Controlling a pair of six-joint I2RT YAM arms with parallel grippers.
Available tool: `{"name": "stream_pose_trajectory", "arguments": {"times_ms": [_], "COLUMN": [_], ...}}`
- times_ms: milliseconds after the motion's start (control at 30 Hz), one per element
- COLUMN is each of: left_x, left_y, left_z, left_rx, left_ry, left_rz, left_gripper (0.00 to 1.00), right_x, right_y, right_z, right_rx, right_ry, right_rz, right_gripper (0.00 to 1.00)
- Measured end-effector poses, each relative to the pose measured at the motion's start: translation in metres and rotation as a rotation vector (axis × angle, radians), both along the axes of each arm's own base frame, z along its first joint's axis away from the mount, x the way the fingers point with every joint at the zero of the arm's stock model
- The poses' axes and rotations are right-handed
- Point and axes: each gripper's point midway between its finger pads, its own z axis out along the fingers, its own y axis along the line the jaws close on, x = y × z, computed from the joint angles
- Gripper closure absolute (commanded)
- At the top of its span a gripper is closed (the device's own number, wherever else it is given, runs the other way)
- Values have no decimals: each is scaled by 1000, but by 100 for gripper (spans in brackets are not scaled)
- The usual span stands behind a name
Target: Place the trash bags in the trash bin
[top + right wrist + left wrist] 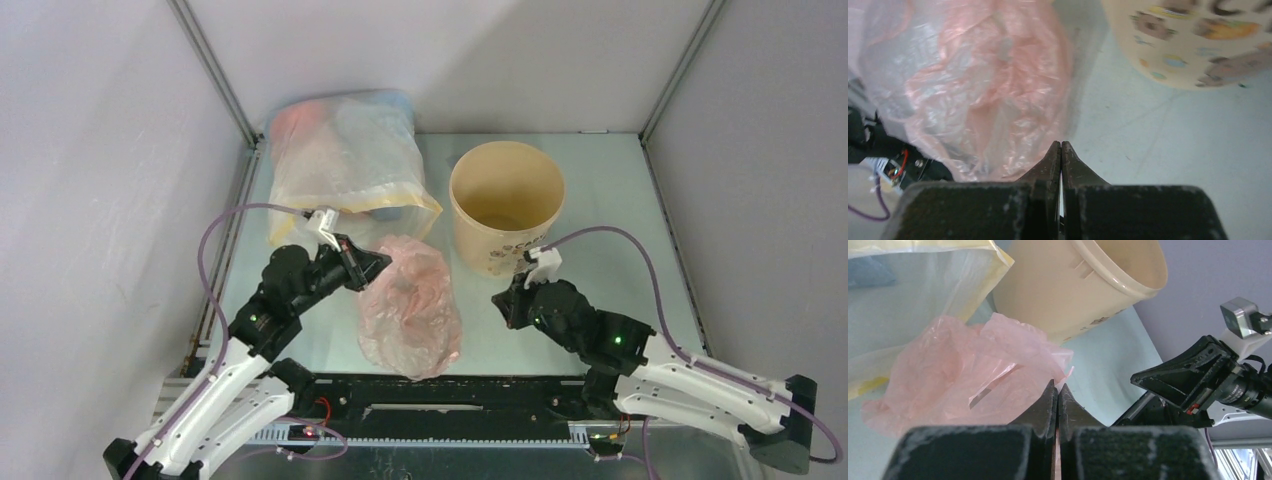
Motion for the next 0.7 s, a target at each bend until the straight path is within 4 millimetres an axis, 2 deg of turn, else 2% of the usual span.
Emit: {"name": "stream_pose_trajectory", "arguments": {"times_ms": [200,333,467,700], "left_x": [2,1,-3,-7], "left_y": [-6,-5,-3,-2], "left_z": [-9,-5,-2,-5], "left_rx": [0,-15,-33,-49], "left_ry": [46,43,29,40], "left_rz": [-14,-11,-9,-7], "left_gripper": [100,100,100,100], "right_x": [-8,-10,-3,16], "right_y": [51,94,131,172], "right_z": [4,-9,-27,-54], "right_rx": [-20,-54,-68,-80], "right_ry": [-59,-93,-109,-204], "right_rz": [194,286,312,275], "right_gripper": [100,100,100,100]}}
